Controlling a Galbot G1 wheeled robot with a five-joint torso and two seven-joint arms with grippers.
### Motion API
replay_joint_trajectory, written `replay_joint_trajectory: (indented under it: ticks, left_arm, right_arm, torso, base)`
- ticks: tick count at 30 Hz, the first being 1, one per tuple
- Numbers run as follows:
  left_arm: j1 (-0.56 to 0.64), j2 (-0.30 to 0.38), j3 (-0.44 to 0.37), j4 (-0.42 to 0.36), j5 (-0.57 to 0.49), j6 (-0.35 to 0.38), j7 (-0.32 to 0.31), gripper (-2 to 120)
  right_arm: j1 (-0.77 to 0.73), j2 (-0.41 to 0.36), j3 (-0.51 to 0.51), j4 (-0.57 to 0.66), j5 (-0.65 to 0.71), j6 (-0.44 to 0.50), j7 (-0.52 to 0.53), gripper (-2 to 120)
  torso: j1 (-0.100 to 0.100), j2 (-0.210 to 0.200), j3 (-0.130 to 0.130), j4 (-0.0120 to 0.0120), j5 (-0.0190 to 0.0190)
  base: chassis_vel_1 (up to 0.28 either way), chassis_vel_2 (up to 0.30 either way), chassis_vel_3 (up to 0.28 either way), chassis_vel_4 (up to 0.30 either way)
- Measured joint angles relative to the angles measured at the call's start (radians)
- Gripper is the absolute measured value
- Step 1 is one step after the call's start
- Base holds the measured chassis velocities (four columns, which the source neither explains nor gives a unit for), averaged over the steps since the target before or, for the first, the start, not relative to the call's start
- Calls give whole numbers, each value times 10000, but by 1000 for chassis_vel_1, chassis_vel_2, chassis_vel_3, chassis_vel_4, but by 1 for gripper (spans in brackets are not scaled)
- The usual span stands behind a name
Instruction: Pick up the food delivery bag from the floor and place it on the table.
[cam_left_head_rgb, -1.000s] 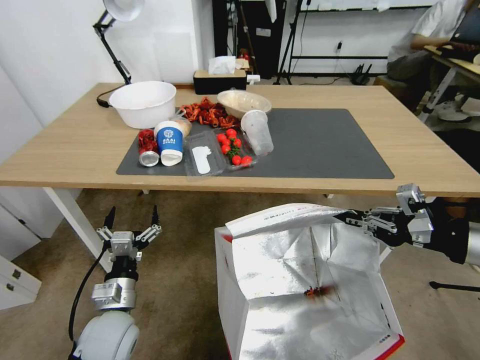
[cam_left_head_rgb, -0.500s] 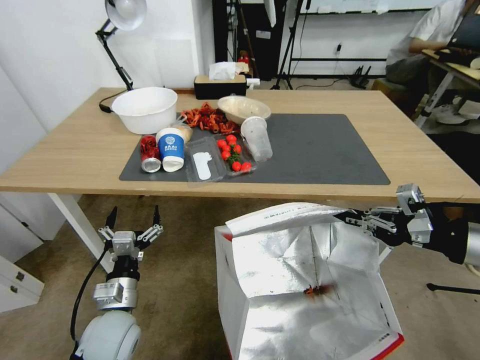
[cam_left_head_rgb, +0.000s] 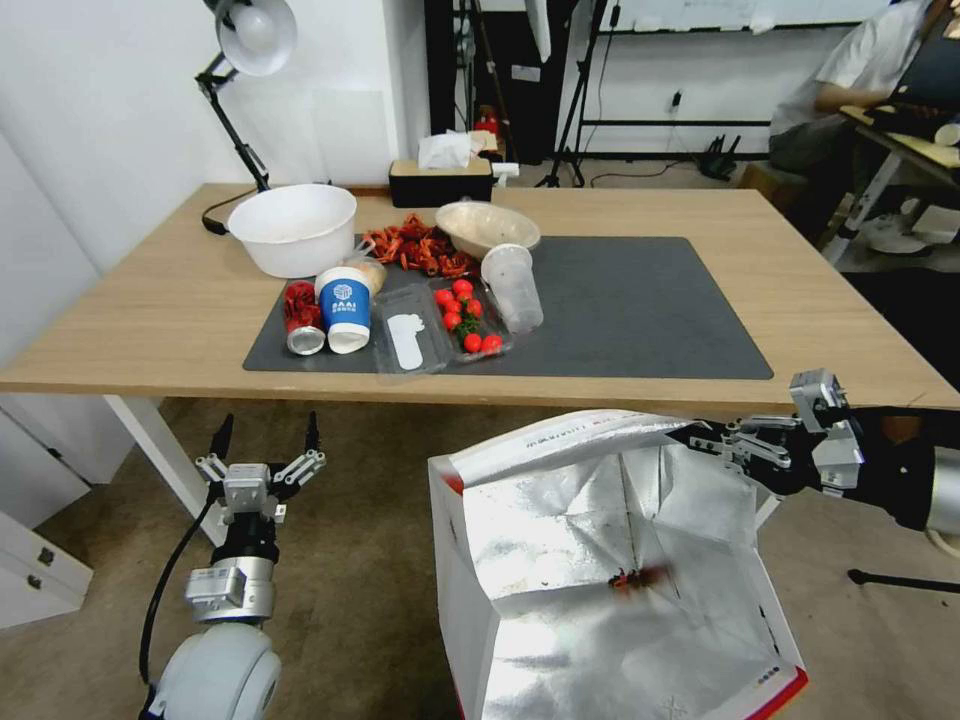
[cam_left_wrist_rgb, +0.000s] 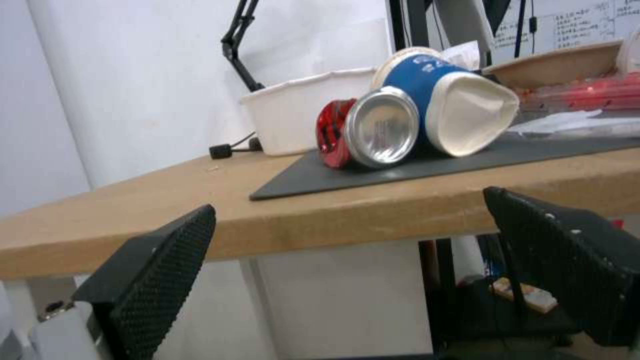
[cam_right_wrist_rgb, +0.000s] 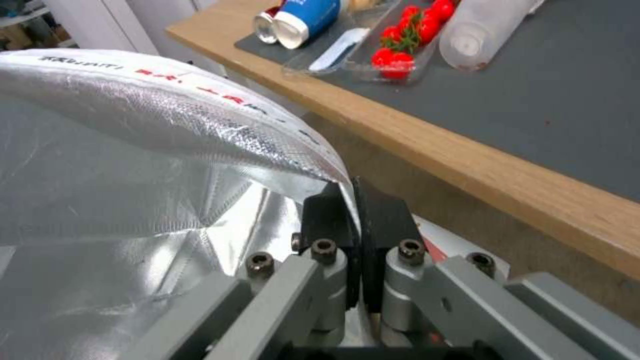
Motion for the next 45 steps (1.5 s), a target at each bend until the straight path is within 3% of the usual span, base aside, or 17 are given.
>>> replay_joint_trajectory:
  ticks: [45]
  left_arm:
    - [-23,-3,105,64,14,-102,-55,100]
  right_arm:
    - [186,59,-209,27,-258,76,-5,0]
  torso:
    - [902,2091,1187,-1,1]
  base:
    - [0,0,0,0]
